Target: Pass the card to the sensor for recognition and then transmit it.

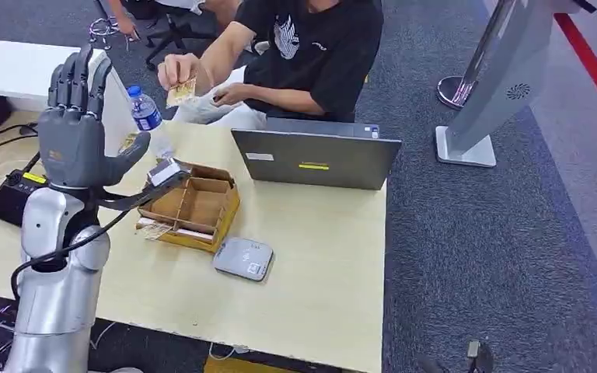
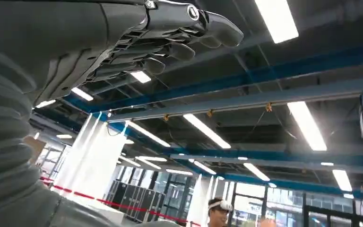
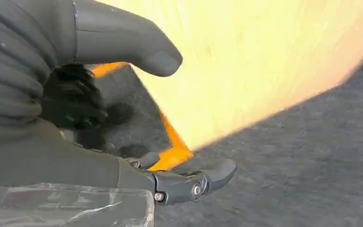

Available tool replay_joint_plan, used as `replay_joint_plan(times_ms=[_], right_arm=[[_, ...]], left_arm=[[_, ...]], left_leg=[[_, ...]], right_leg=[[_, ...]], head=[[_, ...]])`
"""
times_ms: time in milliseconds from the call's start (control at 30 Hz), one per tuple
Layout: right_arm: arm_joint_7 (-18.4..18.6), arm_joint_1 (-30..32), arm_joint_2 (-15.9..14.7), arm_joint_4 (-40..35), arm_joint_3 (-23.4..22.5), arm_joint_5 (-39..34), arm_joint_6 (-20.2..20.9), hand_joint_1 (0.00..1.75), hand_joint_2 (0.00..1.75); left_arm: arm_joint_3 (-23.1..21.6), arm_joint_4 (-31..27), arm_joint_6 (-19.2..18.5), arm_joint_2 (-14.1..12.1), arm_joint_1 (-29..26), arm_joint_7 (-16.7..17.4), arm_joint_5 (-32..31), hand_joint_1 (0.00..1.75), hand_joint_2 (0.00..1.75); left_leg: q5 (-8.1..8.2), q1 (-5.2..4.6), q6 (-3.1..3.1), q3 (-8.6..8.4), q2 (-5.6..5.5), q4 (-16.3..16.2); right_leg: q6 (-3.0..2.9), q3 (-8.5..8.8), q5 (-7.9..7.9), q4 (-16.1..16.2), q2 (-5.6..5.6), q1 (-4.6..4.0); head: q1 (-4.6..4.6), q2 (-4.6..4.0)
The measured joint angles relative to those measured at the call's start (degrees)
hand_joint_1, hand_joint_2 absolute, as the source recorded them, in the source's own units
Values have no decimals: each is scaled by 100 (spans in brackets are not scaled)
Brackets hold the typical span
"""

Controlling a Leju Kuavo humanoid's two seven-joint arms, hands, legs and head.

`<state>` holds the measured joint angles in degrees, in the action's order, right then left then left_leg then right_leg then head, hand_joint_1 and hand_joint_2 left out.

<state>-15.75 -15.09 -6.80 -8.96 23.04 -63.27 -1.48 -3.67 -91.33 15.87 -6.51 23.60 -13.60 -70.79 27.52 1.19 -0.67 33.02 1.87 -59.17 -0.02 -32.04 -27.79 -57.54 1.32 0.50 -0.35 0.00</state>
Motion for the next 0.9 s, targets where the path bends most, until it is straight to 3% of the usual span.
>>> replay_joint_plan(times_ms=[67,267,300,333,833,900], right_arm=[[-464,181,-37,0,61,102,207,0,175],[-508,446,-63,11,92,102,214,0,175],[-457,447,-63,11,92,96,192,0,175],[-411,446,-63,11,92,67,163,0,175],[-243,473,-101,20,92,-66,148,0,175],[-232,482,-109,22,92,-90,146,0,175]], left_arm=[[-37,313,202,-4,46,-39,-46,0,175],[-79,882,404,9,149,61,-75,0,175],[-79,933,404,9,159,79,-63,98,175],[-79,979,400,4,162,83,-37,175,175],[-74,1328,393,-11,188,15,147,175,175],[-74,1326,387,-2,186,-152,264,175,175]], left_leg=[[0,0,0,14,-12,0],[1,-4,2,37,4,-1],[1,-4,2,37,2,-2],[1,-4,2,37,2,-3],[1,-3,2,45,3,-3],[1,-3,2,45,3,-3]], right_leg=[[0,-2,-2,0,11,-4],[2,-24,2,2,3,-3],[3,-24,2,2,4,-3],[3,-24,2,2,4,-3],[3,-33,2,2,3,-4],[3,-33,2,2,3,-4]], head=[[2,0],[2,0],[2,0],[2,0],[2,0],[0,0]])
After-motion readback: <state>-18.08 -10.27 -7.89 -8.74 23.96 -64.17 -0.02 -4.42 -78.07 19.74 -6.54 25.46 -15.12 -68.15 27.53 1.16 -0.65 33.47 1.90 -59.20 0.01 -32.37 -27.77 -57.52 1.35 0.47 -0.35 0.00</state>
